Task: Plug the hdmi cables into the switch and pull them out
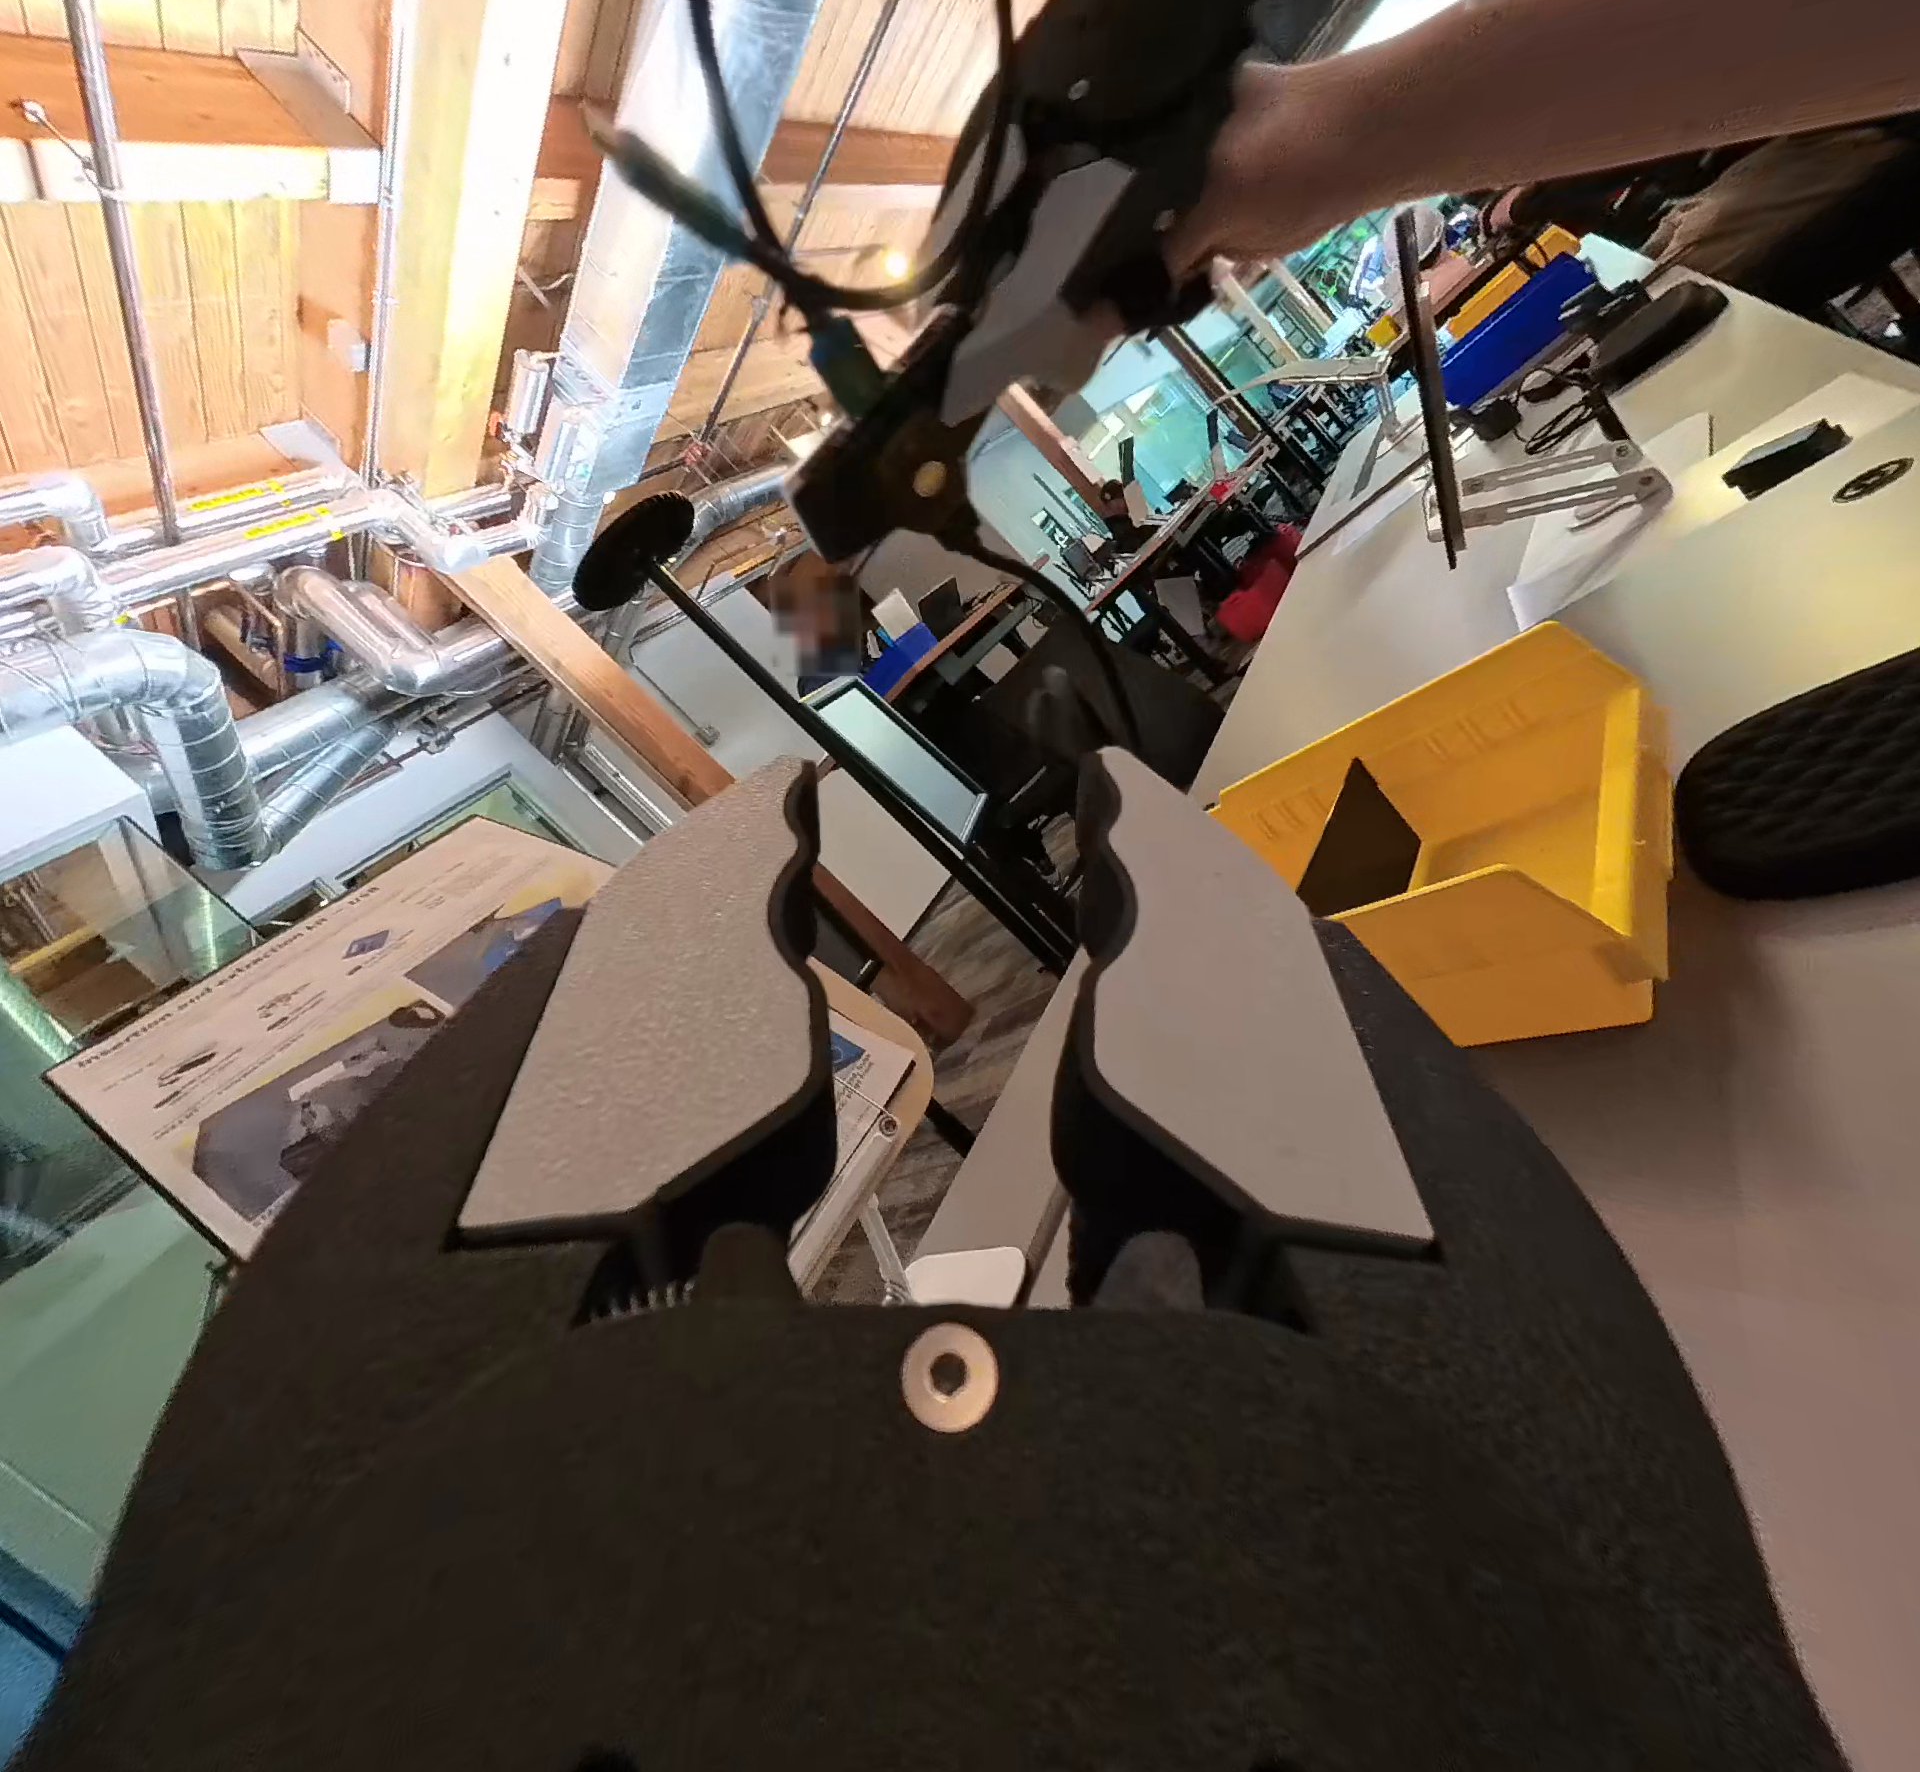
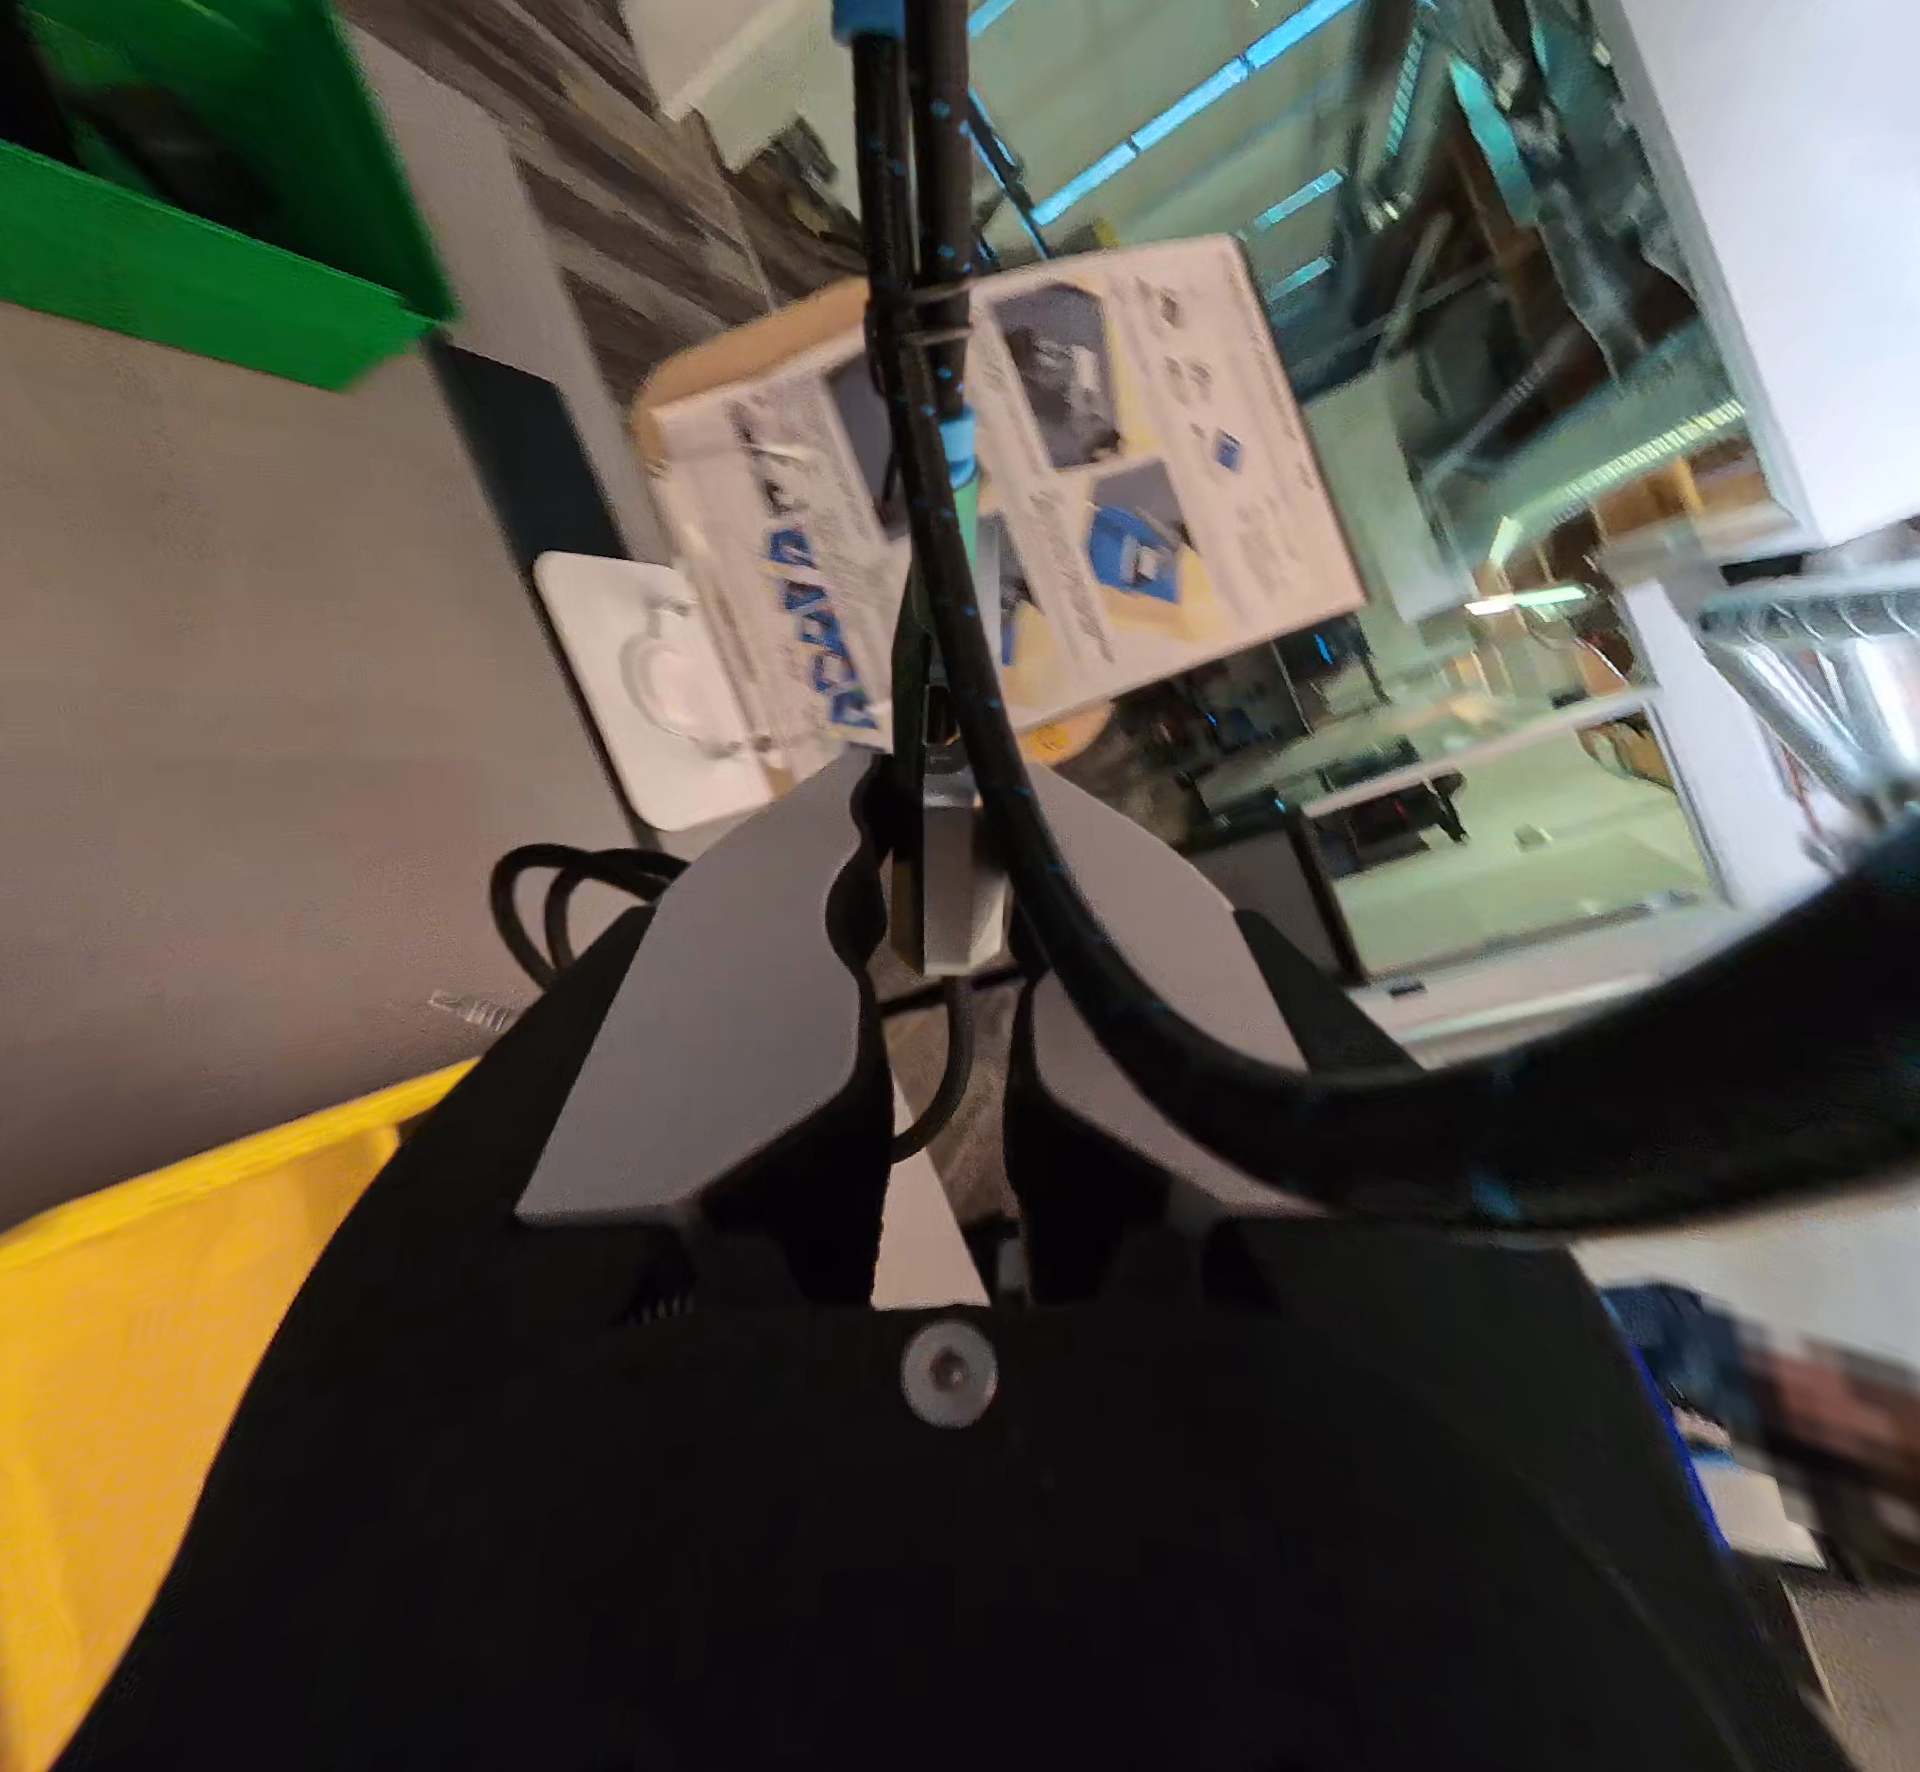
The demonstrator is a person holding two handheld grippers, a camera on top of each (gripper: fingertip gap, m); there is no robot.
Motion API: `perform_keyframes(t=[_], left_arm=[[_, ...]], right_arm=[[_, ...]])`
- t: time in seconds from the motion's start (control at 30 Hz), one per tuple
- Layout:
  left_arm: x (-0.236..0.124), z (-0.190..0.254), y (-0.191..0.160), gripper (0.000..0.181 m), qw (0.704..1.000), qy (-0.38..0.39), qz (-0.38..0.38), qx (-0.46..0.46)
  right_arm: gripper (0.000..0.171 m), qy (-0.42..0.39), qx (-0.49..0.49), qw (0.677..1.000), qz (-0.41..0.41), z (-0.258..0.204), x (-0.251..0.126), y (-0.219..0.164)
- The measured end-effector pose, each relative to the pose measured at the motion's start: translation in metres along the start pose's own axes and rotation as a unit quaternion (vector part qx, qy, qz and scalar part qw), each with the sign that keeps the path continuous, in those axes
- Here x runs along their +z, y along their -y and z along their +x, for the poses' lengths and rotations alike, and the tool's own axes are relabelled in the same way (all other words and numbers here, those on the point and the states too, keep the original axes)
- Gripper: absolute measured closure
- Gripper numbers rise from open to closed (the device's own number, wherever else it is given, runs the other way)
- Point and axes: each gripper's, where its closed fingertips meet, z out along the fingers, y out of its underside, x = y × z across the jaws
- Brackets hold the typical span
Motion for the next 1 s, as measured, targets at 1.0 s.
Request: perform_keyframes(t=[1.0], left_arm=[[0.006,-0.019,-0.027,0.136,0.995,0.032,-0.098,0.008]], right_arm=[[0.147,0.117,0.207,0.881,-0.408,-0.147,0.111,-0.294]])
